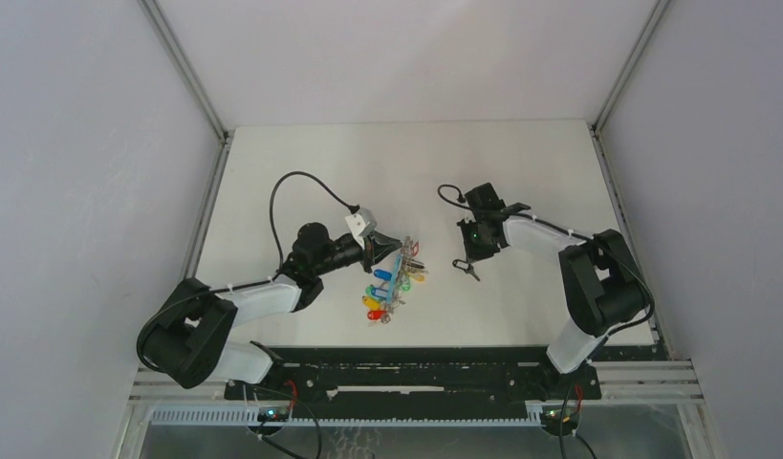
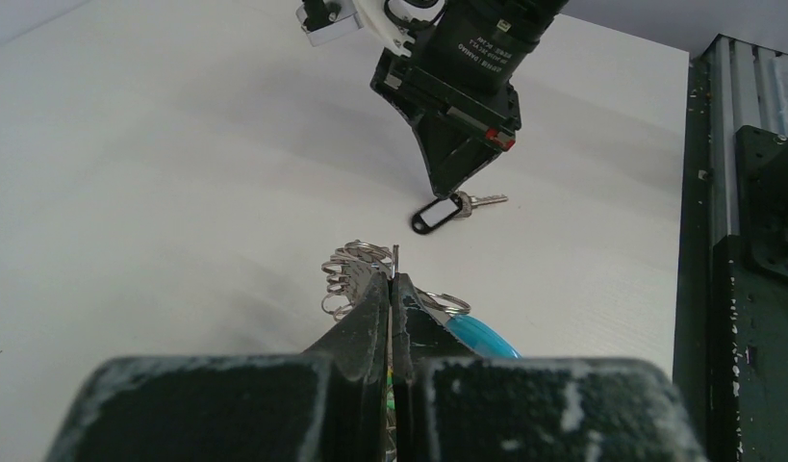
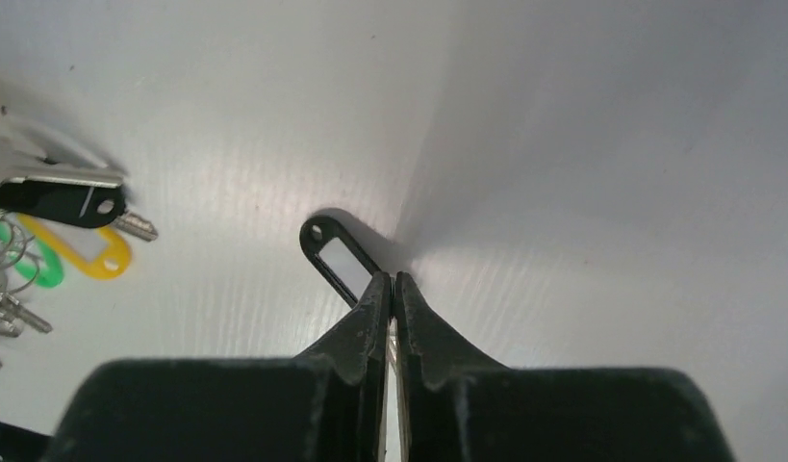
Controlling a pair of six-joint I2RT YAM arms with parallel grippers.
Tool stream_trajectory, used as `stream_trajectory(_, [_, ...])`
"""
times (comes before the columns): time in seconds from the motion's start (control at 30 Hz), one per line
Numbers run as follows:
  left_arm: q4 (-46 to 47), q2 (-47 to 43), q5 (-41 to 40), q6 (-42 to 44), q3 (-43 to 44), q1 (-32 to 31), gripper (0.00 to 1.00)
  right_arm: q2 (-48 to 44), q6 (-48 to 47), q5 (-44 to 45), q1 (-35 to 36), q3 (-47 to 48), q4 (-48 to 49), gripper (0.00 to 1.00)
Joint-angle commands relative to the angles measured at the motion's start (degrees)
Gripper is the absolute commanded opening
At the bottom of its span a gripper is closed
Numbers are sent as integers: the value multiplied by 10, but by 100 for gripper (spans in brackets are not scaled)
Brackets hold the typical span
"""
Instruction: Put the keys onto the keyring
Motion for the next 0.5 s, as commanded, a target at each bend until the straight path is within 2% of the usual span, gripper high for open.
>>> stream_trajectory(0.0, [15, -21, 3, 12, 27, 1, 0, -52, -29, 12, 19, 25, -25, 0])
stream_trajectory(0.33, [16, -23, -5, 17, 24, 1, 0, -126, -23, 68, 43, 64, -199, 0])
stream_trajectory(0.47, [16, -25, -3, 17, 24, 1, 0, -118, -20, 79, 46, 87, -276, 0])
